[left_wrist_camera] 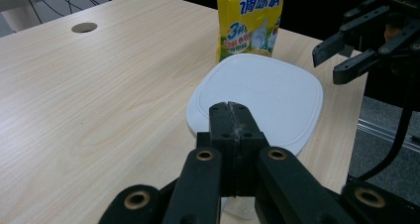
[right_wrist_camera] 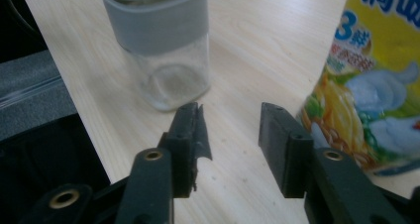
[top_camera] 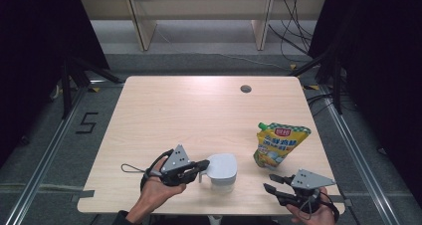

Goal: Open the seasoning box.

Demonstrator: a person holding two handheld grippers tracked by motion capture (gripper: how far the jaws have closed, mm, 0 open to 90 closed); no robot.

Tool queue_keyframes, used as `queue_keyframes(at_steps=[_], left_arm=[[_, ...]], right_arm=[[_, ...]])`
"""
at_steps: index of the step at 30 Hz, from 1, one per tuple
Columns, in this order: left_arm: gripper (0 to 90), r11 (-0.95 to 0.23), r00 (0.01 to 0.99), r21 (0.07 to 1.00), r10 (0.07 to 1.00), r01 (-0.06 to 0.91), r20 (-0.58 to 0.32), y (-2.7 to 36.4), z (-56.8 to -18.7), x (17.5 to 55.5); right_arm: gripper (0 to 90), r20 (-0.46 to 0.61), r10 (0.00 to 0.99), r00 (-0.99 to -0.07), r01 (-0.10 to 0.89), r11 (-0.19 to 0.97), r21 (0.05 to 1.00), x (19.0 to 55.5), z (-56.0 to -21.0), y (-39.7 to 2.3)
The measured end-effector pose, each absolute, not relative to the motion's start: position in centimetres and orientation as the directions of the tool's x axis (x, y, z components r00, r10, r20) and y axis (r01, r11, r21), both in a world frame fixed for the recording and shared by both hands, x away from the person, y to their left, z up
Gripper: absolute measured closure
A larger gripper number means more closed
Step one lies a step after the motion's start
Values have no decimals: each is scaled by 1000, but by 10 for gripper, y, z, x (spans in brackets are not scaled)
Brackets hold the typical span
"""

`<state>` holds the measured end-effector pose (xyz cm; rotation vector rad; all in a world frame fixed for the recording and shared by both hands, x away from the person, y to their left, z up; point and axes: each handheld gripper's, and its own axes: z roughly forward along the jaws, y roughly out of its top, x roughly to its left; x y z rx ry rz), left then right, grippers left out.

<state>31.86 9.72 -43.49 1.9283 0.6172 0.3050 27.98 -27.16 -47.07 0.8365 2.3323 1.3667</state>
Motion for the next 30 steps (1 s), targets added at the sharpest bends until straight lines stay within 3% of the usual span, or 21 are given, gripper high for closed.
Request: queue_keyframes(at_steps=[16,20,30], left_arm=[[890,-320,830,904,554,283,-64,97,-436,318],[891,-302,824,904,559,302,-89,98,-437,318],[891,-310,827,905,558,290,-74,99,-437,318]], right_arm=[[817,44,595,-802,270,297,916,287,-460,-253],[839,77,596,-799,308,296,904,285,-457,-248],[878,34,567,-823,256,317,913,290,-454,-234]])
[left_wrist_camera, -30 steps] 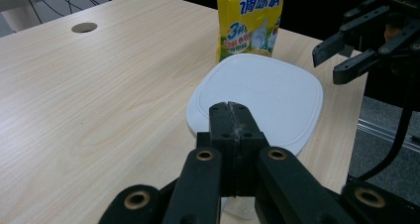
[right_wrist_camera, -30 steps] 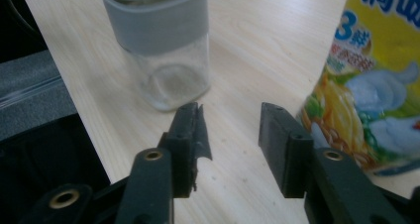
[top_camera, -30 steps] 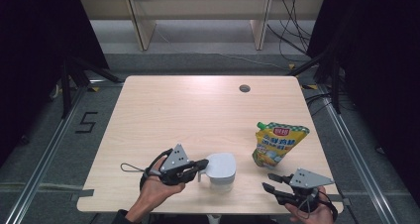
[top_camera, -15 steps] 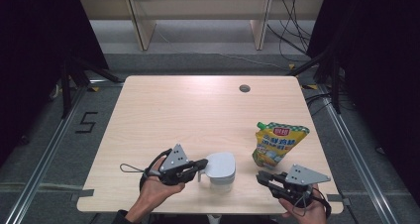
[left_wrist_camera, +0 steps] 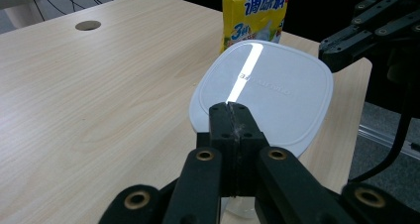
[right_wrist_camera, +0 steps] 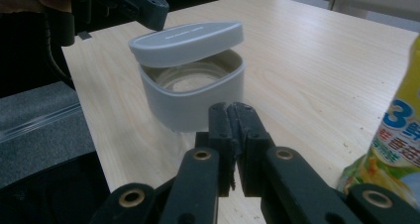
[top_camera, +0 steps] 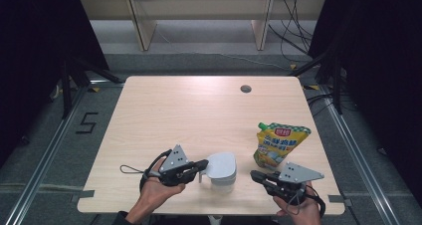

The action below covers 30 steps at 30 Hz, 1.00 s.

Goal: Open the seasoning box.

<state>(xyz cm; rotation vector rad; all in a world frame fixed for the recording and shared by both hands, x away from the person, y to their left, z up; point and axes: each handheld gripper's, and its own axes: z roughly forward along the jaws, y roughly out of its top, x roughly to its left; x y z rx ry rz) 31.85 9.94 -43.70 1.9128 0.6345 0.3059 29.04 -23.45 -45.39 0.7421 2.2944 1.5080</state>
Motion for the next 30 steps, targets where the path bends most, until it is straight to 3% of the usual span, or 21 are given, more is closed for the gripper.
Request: queue_keyframes(at_steps=[6,18,28,30], left_arm=[[891,-305,825,906,560,294,-79,101,-438,318],[891,-299,825,905,558,301,-90,101,-438,319],[890,-300,825,906,558,300,-89,101,-438,320],[890,-292,822,906,561,307,-97,101,-439,320]], right_arm=[[887,75,548,-833,282,303,910,291,-453,-225],[900,-3,535,-845,212,339,917,297,-447,-209],[900,38,534,-845,259,345,902,302,-447,-201],[900,30,501,-865,229,341,912,304,-447,-198]])
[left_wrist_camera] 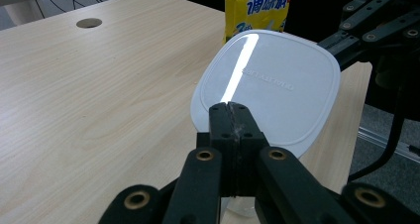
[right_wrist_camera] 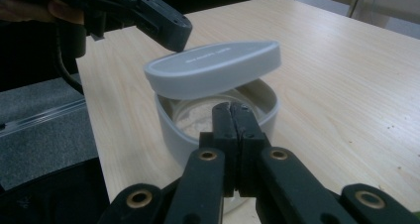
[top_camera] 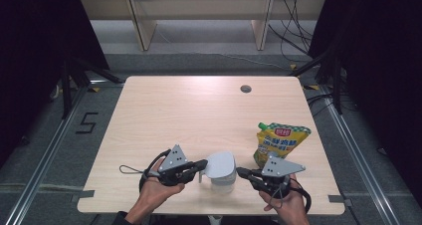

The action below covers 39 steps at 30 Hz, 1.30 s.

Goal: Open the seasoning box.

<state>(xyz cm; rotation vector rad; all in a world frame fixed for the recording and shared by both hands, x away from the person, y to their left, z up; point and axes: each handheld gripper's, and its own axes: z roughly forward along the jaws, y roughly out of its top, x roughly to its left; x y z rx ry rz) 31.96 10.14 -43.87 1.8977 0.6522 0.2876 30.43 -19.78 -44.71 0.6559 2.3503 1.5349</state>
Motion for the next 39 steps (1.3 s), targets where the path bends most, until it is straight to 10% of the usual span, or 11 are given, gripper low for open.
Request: queue_keyframes(at_steps=[6,22,39], left_arm=[[857,-306,832,906,549,293,-83,105,-439,321],[391,-314,801,883,588,349,-107,142,-461,292],[249,-415,807,830,587,373,-70,145,-483,283]], right_arm=[[900,5,511,-859,206,337,918,304,-444,-195],[900,-4,503,-864,194,341,920,302,-433,-183],[900,-66,456,-887,122,369,921,300,-419,-151]])
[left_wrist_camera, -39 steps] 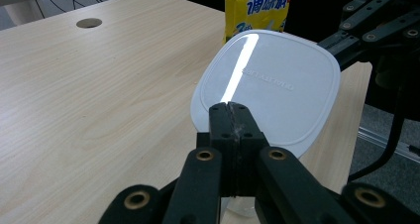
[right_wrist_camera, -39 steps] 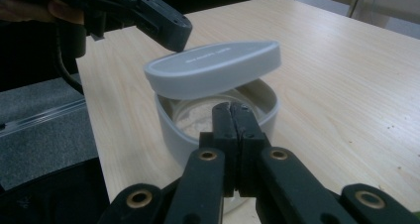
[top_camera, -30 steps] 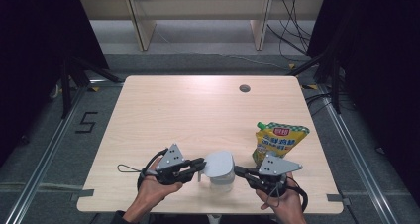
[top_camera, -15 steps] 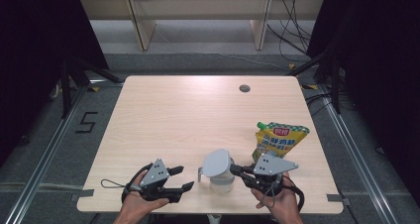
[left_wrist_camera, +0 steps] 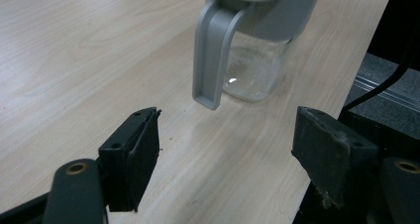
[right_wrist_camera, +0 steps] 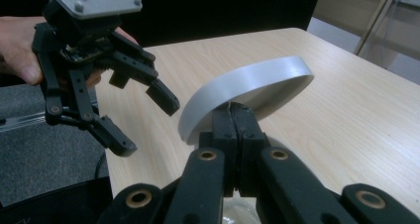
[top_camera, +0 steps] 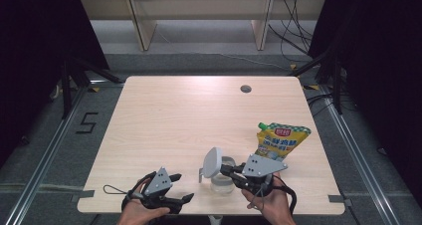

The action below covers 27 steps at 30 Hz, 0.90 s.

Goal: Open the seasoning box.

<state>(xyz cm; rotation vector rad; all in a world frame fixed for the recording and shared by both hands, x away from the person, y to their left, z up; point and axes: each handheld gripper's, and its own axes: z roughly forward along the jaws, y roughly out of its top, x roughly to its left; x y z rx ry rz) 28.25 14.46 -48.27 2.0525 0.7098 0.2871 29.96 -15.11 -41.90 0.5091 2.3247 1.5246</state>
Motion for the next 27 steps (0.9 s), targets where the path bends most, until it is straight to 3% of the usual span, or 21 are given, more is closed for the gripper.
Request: queue_keyframes(at_steps=[16,27], left_arm=[[209,-433,813,817,577,381,-74,137,-489,278],[194,-399,794,830,602,390,-83,136,-488,277]], right_arm=[[882,-89,419,-904,91,390,916,300,-421,-129],[682,-57,489,-871,120,323,939,307,-425,-173]])
